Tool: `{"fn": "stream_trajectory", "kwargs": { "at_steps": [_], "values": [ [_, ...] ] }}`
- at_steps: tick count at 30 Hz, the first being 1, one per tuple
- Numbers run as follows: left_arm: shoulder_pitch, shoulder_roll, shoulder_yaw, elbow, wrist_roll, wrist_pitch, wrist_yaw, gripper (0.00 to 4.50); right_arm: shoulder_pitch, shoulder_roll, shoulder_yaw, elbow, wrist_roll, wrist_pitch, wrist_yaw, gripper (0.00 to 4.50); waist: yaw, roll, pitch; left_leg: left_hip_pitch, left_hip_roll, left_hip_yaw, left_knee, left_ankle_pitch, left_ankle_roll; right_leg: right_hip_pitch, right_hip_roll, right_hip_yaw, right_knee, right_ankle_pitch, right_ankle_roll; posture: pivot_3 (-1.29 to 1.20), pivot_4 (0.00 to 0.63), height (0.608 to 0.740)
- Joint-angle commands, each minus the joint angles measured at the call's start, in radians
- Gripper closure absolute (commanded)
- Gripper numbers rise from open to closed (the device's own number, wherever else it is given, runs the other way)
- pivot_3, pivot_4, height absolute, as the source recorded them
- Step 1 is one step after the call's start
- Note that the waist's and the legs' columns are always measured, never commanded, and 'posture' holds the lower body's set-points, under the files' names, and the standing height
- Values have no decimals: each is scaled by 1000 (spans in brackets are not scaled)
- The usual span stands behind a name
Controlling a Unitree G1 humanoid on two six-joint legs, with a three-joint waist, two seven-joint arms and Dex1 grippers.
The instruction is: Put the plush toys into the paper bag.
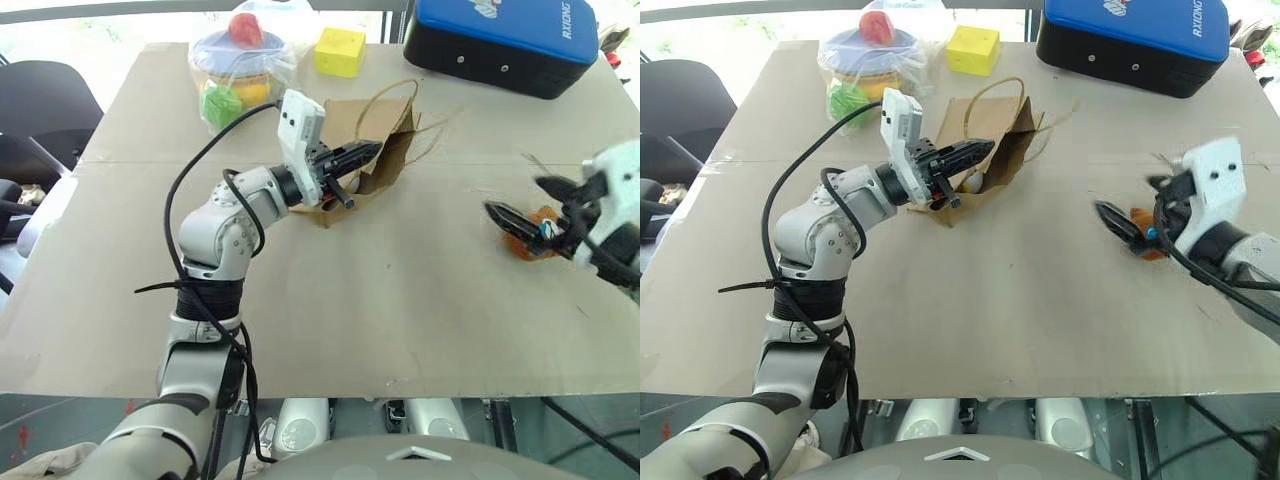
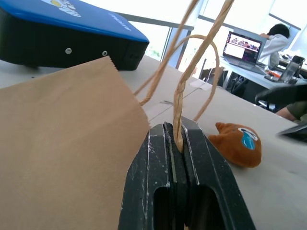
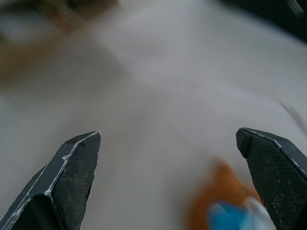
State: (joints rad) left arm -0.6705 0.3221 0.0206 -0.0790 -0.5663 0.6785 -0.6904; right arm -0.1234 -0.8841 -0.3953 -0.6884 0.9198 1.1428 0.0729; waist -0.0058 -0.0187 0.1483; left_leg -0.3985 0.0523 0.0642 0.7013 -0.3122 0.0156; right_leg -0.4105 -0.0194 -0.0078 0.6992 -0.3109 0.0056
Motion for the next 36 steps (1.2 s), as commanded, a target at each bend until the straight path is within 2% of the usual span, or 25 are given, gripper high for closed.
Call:
{"fn": "stream_trajectory", "kwargs": {
  "at_steps": [1,3,4,7,8,10,15,17,18,21,23,27,28,31,34,36],
  "values": [
    [-19,8,19,-52,-44,10,-21,4440,-26,-11,83,100,-143,26,-66,0,-6,0,0,0,0,0,0,0,0,0,1,0,0,0,0,0,150,729],
    [-29,15,16,-57,-48,20,-25,4440,-44,-70,219,155,-238,17,-28,0,-8,1,-1,1,0,1,0,0,0,0,1,1,1,0,0,0,150,729],
    [-36,16,16,-60,-52,28,-22,4440,-64,-64,261,188,-252,27,-12,0,-8,1,-1,2,1,1,0,0,0,0,2,2,1,0,0,0,150,729],
    [-49,13,15,-72,-56,41,-16,4440,-97,-41,311,252,-267,54,28,0,-6,1,-1,1,1,1,0,0,0,0,2,2,0,0,0,0,150,729],
    [-52,12,16,-77,-55,41,-14,4479,-100,-44,322,266,-278,57,42,259,-4,1,-1,1,1,1,0,0,0,0,2,2,0,0,0,0,150,729],
    [-52,9,23,-94,-60,48,1,4500,-97,-55,331,286,-299,65,67,817,-2,1,-1,1,1,1,0,0,0,0,2,2,-1,0,0,0,150,729],
    [-29,6,41,-124,-82,72,35,4500,-80,-49,300,264,-333,28,129,3199,1,1,-1,0,1,1,0,0,0,0,2,2,-1,1,1,0,150,729],
    [-17,13,39,-130,-86,75,36,4500,-71,-14,235,210,-299,-24,173,4148,1,1,-1,1,1,1,0,0,0,0,2,2,-1,1,1,0,150,729],
    [-14,17,38,-130,-87,75,34,4500,-74,16,189,176,-260,-41,193,4464,1,1,-1,1,1,1,0,0,0,0,2,2,-1,1,1,0,150,729],
    [-15,17,39,-122,-94,79,33,4500,-118,134,40,56,-58,-84,247,4464,-5,1,-1,1,1,1,0,0,0,0,2,2,0,1,1,0,150,729],
    [-17,15,34,-113,-93,76,27,4500,-201,218,-43,39,142,-86,181,4464,-8,1,0,1,1,1,0,0,0,0,2,2,0,1,1,0,150,729],
    [-23,4,31,-95,-100,78,28,4500,-381,264,-53,52,346,-123,76,4464,-5,1,0,1,1,1,1,0,0,0,2,2,1,1,1,0,150,729],
    [-26,2,34,-90,-105,81,28,4500,-426,272,-28,62,347,-130,53,4464,-3,1,0,1,1,1,1,0,0,0,1,1,0,1,1,0,150,729],
    [-25,-15,46,-94,-135,99,45,4500,-505,233,219,69,134,-116,81,4464,-5,1,-1,0,1,1,1,0,0,0,1,1,0,1,1,0,150,729],
    [-20,-27,61,-99,-153,113,69,4500,-480,167,385,89,-30,-148,147,4464,-1,1,-1,0,1,0,1,0,0,0,1,1,0,1,1,0,150,729],
    [-15,-30,68,-106,-160,116,85,4500,-460,150,443,84,-65,-154,195,4464,-1,1,0,-1,1,0,1,0,0,0,1,1,-1,1,1,0,150,729]
  ]
}}
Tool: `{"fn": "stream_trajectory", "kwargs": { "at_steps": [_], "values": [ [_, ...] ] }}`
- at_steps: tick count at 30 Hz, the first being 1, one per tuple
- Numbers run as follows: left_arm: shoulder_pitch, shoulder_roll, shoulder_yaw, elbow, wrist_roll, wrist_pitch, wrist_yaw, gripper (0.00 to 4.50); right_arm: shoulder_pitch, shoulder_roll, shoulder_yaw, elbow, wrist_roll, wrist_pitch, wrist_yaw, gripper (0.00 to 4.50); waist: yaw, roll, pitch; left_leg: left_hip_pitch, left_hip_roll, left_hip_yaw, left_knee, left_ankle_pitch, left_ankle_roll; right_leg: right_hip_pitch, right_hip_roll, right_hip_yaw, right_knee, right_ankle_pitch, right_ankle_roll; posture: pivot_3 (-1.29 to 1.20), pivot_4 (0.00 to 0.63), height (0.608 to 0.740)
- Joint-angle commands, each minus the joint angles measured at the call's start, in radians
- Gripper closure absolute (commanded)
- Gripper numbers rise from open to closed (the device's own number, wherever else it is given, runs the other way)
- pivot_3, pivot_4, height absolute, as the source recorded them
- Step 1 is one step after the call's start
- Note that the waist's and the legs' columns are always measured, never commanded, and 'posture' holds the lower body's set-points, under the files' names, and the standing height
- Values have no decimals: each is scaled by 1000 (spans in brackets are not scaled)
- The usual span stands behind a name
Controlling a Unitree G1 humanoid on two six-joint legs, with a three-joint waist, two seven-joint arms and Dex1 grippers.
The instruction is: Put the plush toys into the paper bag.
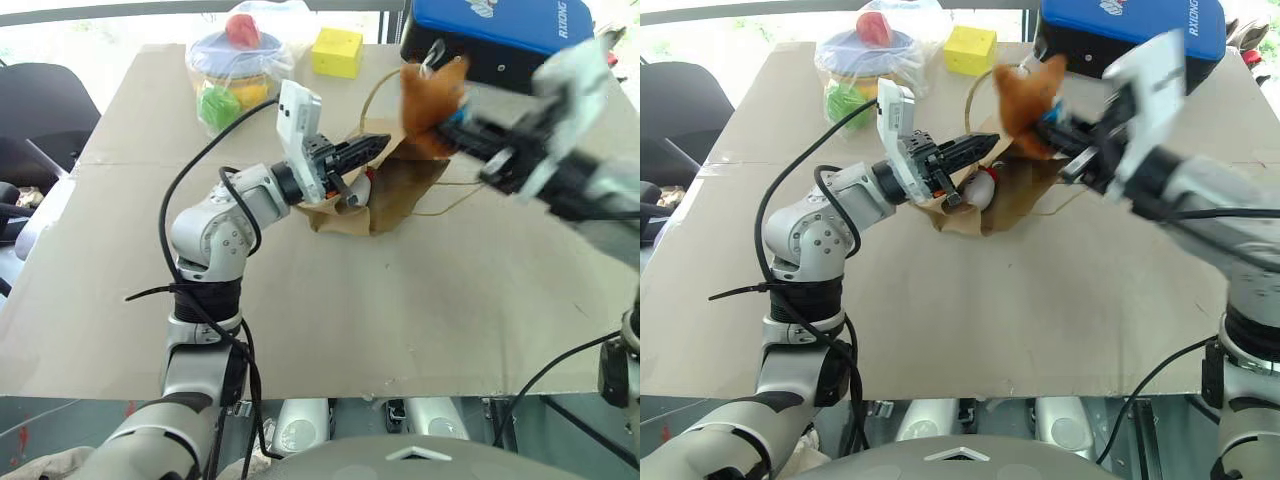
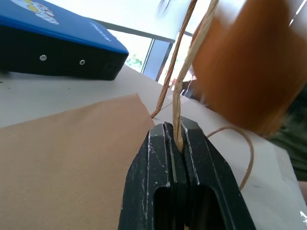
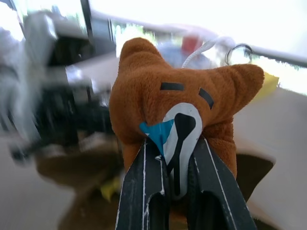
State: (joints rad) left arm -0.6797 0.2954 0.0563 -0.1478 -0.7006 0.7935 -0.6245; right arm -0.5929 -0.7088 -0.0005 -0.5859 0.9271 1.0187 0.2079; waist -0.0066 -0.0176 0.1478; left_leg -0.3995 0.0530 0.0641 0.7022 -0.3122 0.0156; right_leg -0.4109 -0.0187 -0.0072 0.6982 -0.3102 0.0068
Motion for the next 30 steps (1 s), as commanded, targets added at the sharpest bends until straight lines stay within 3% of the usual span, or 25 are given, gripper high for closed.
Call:
{"fn": "stream_trajectory", "kwargs": {
  "at_steps": [1,8,13,16,17,23,24,30],
  "values": [
    [-3,-7,40,-40,-33,3,29,4500,18,-29,79,-23,-92,-36,85,4464,-1,0,0,0,0,0,0,0,0,0,0,0,0,0,0,0,150,729],
    [8,-21,60,-49,-74,23,61,4500,-20,28,288,62,-293,-126,216,4464,-9,0,0,1,0,-1,0,0,0,0,0,0,1,0,0,0,150,729],
    [33,-20,55,-68,-94,40,60,4500,-151,136,454,294,-503,-277,318,4464,-10,0,0,1,0,-1,1,0,0,0,0,-1,1,0,0,0,150,729],
    [54,-18,51,-86,-102,46,61,4500,-193,204,476,457,-589,-398,380,4464,-10,0,0,1,0,-1,0,0,0,0,0,-1,1,0,0,0,150,729],
    [62,-14,52,-92,-103,48,60,4500,-189,210,470,471,-594,-412,407,3785,-7,0,0,1,0,-1,0,0,0,0,0,-1,1,0,0,0,150,729],
    [93,33,62,-93,-82,27,44,4500,-101,171,329,288,-530,-314,439,1262,-4,0,0,-1,0,-2,0,0,0,0,-2,-3,0,0,0,0,150,729],
    [94,40,63,-87,-79,20,38,4500,-77,163,282,224,-487,-274,437,1053,-4,0,0,-1,0,-2,0,0,0,0,-2,-3,0,0,0,0,150,729],
    [83,66,69,-34,-62,-17,-1,4500,4,85,24,-56,-292,-65,396,1053,-6,0,0,0,0,-2,1,0,0,0,-2,-3,1,0,0,0,150,729]
  ]
}}
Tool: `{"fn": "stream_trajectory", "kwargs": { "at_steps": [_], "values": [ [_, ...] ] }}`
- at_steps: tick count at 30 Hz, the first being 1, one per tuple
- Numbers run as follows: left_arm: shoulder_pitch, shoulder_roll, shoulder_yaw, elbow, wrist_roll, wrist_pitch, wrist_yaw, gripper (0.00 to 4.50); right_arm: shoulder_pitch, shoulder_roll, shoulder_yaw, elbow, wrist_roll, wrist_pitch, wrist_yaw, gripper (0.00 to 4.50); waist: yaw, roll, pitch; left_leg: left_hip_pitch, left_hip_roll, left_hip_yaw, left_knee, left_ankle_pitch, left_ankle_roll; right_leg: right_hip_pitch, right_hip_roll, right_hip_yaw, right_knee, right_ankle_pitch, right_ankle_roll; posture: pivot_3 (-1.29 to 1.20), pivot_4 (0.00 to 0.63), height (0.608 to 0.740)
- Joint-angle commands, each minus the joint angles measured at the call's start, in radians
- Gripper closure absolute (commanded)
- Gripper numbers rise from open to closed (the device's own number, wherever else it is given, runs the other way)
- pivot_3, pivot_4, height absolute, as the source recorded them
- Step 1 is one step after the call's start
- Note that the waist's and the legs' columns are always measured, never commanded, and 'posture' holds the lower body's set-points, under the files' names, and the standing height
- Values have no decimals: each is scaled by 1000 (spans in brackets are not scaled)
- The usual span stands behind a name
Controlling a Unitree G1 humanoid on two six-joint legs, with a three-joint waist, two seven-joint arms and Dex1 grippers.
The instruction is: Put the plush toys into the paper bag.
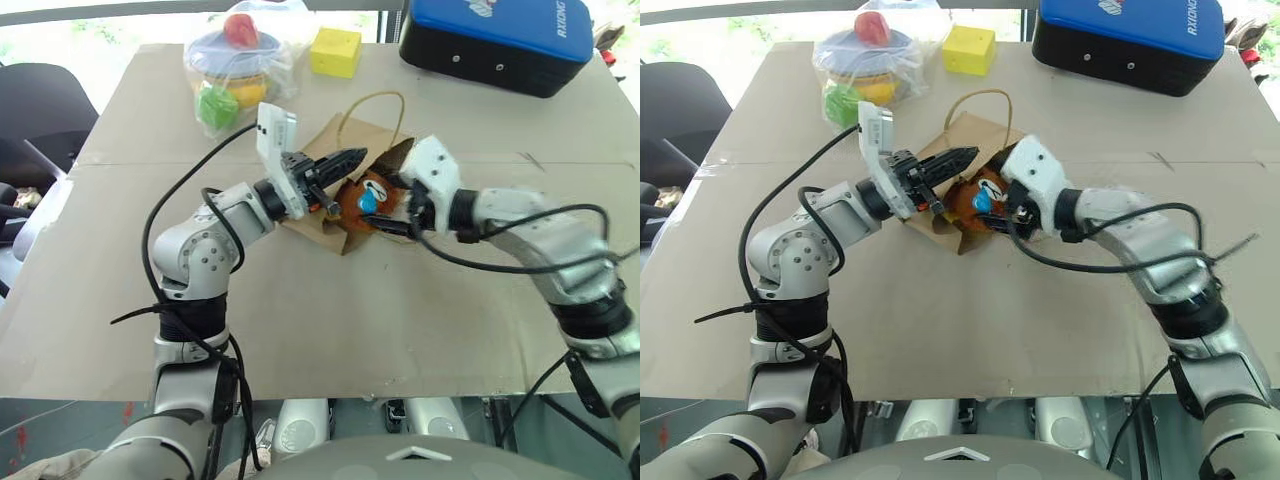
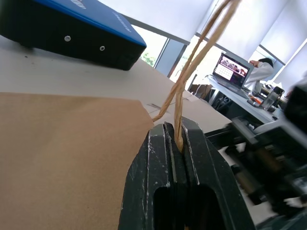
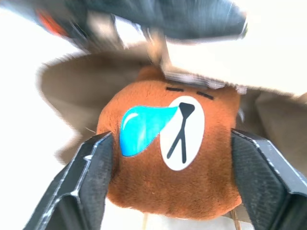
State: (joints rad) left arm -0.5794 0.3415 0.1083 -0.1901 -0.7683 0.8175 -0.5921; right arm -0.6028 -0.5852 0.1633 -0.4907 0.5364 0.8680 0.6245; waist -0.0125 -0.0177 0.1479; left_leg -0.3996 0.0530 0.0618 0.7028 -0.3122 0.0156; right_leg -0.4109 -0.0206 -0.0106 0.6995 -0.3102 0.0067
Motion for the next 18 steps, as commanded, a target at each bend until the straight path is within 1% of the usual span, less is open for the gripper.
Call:
{"fn": "stream_trajectory", "kwargs": {
  "at_steps": [1,4,6,7,9,10,11,12,13,14,16,18],
  "values": [
    [-21,24,15,22,11,-51,-43,4500,29,-60,-165,-184,115,109,-24,1053,0,0,0,0,0,0,0,0,0,0,0,0,0,0,0,0,150,729],
    [-41,26,11,61,15,-72,-71,4500,76,-101,-203,-226,127,151,-49,1053,1,0,0,0,0,0,0,0,0,0,0,0,0,0,0,0,150,729],
    [-55,18,9,81,8,-76,-91,4500,101,-107,-153,-214,77,134,-71,1053,0,0,0,0,0,0,0,0,0,0,0,0,0,0,0,0,150,729],
    [-58,15,6,85,6,-77,-99,4500,97,-90,-111,-192,49,116,-82,1053,-2,0,0,0,0,0,0,0,0,0,0,0,0,0,0,0,150,729],
    [-69,0,1,95,-6,-70,-107,4500,65,-12,-28,-87,-7,65,-104,1053,-6,0,0,1,0,1,0,0,0,0,1,1,0,0,0,0,150,729],
    [-68,2,-10,88,-3,-67,-118,4500,44,-7,54,-12,-86,19,-106,1053,-7,0,0,2,0,1,0,0,0,0,2,2,0,0,0,0,150,729],
    [-65,9,-19,79,3,-66,-128,4500,31,-8,103,37,-133,0,-103,1053,-9,0,0,2,0,1,0,0,0,0,2,2,1,0,0,0,150,729],
    [-62,16,-24,69,9,-65,-135,4500,27,-9,119,58,-146,3,-93,1053,-6,0,0,3,-1,2,0,0,0,0,2,3,2,0,0,0,150,729],
    [-59,23,-28,62,15,-66,-139,4500,27,-10,114,58,-139,12,-80,1053,-2,0,0,2,0,1,0,0,0,0,2,2,1,0,0,0,150,729],
    [-56,35,-35,57,27,-76,-149,4500,32,-6,82,39,-99,47,-68,1053,2,0,0,2,0,1,0,0,0,0,2,2,0,0,0,0,150,729],
    [-43,51,-48,42,42,-89,-158,4500,58,-51,59,-21,-46,123,-28,1053,3,0,0,0,0,1,0,0,0,-1,1,2,-2,0,0,0,150,729],
    [-30,47,-50,26,43,-90,-149,4500,90,-113,68,-70,-31,170,5,1053,6,0,0,-1,-1,0,0,0,0,-1,0,1,-3,0,0,0,150,729]
  ]
}}
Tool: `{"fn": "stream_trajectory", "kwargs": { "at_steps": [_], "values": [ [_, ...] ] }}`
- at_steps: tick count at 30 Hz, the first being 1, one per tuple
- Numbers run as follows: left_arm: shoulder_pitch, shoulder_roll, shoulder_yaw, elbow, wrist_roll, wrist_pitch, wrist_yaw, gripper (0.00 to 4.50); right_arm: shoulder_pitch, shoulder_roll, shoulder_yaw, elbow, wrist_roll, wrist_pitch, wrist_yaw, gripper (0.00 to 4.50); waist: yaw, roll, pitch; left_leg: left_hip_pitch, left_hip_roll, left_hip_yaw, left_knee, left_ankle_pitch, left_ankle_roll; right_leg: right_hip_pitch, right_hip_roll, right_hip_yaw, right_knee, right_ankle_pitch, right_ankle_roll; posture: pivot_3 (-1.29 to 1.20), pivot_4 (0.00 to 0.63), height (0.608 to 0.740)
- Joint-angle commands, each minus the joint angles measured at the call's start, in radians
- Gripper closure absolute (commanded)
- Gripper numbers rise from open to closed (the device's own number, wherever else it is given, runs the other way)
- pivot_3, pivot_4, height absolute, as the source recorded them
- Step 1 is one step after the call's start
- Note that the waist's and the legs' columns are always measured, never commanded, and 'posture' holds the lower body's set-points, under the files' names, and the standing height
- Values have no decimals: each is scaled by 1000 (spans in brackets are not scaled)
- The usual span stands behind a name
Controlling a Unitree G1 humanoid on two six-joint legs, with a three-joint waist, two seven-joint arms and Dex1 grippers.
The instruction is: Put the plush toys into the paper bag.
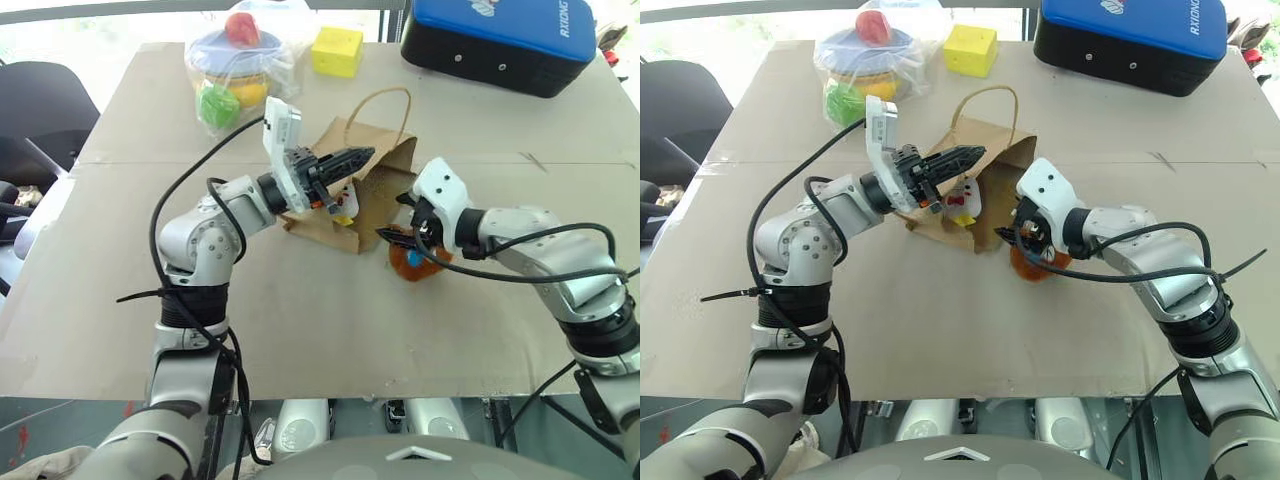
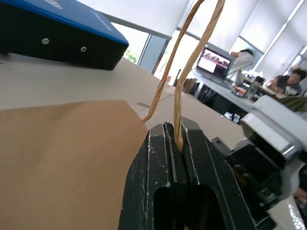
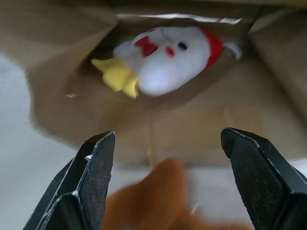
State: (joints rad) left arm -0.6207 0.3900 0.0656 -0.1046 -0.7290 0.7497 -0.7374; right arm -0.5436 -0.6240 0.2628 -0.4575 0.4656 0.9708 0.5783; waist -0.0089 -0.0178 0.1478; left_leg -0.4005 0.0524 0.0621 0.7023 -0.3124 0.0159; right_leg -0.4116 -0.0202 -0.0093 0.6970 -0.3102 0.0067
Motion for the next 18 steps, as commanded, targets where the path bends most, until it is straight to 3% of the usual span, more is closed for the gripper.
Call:
{"fn": "stream_trajectory", "kwargs": {
  "at_steps": [1,6,9,14,18],
  "values": [
    [18,-7,-8,-68,3,-22,3,4500,37,-84,-34,-113,50,95,50,1053,3,0,0,0,0,0,0,0,0,0,0,0,0,0,0,0,150,729],
    [41,-24,-8,-106,-6,-13,34,4500,51,-156,53,-120,-3,128,57,1053,-5,0,0,2,0,-1,1,0,0,1,0,0,3,0,0,0,150,729],
    [46,-27,-10,-117,-9,-9,44,4500,44,-177,106,-92,-65,88,51,1834,-5,0,0,2,0,-1,1,0,0,1,0,0,3,0,0,0,150,729],
    [40,-26,2,-119,-36,17,53,4500,34,-151,83,-69,-118,-23,59,4309,-1,0,0,2,0,-1,1,0,0,1,0,0,3,0,0,0,150,729],
    [32,-15,33,-128,-109,75,38,4500,-16,7,-39,-72,-35,-65,41,4309,-8,-1,0,2,0,-1,1,0,0,1,0,1,3,0,0,0,150,729]
  ]
}}
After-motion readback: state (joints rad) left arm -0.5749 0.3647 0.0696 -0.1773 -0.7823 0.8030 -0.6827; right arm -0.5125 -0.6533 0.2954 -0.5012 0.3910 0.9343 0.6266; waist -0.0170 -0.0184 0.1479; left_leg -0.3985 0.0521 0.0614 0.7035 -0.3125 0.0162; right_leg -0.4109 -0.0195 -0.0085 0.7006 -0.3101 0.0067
